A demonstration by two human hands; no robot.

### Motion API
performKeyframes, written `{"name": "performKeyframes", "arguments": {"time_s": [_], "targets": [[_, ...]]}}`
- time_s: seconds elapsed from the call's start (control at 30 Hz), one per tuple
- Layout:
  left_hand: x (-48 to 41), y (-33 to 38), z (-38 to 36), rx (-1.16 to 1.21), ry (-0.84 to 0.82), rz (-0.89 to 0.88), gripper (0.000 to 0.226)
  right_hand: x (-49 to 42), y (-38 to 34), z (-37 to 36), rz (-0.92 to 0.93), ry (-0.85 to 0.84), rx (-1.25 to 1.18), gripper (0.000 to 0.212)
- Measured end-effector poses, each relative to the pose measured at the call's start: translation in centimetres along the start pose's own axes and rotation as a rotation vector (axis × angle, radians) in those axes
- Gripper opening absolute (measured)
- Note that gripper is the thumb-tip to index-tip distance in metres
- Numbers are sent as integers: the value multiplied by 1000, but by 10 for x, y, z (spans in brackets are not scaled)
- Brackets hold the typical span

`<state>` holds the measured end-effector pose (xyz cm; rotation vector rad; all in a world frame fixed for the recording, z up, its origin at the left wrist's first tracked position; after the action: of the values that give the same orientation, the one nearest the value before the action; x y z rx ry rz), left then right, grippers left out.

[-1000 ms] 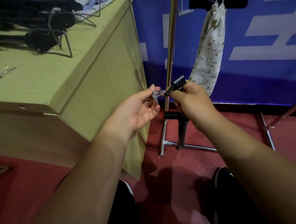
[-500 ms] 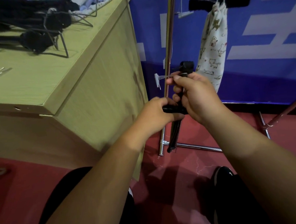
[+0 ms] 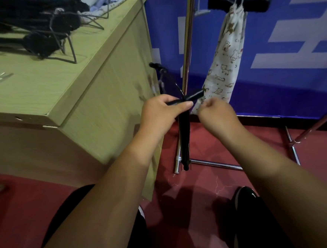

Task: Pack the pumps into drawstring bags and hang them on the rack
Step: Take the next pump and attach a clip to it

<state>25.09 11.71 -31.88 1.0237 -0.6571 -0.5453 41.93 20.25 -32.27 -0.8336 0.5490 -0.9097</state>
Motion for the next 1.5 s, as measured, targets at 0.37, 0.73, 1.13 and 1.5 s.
{"name": "performKeyframes", "arguments": {"time_s": [0.37, 0.73, 1.13, 1.5], "targets": [[9, 21, 18, 490, -189, 98, 68, 4, 3, -53, 133, -251, 137, 36], [21, -109, -27, -71, -415, 973, 83, -1, -38, -23, 249, -55, -78, 21], [4, -104, -33, 286, -322, 810, 28, 0, -45, -16, 270, 3, -208, 14], [7, -74, -35, 435, -332, 556, 36, -9, -41, -18, 317, -28, -149, 41]]}}
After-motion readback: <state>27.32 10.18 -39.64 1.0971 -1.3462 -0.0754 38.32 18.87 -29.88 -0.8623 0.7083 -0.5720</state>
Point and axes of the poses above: each hand's wrist, its own x-axis away from the middle knuckle, its own z-axis out of the back of the hand, y = z × x, the point moved 8 cm from there along -x, towards the middle knuckle, and after that the axes turned 15 degrees about z, right-handed, at the moved point
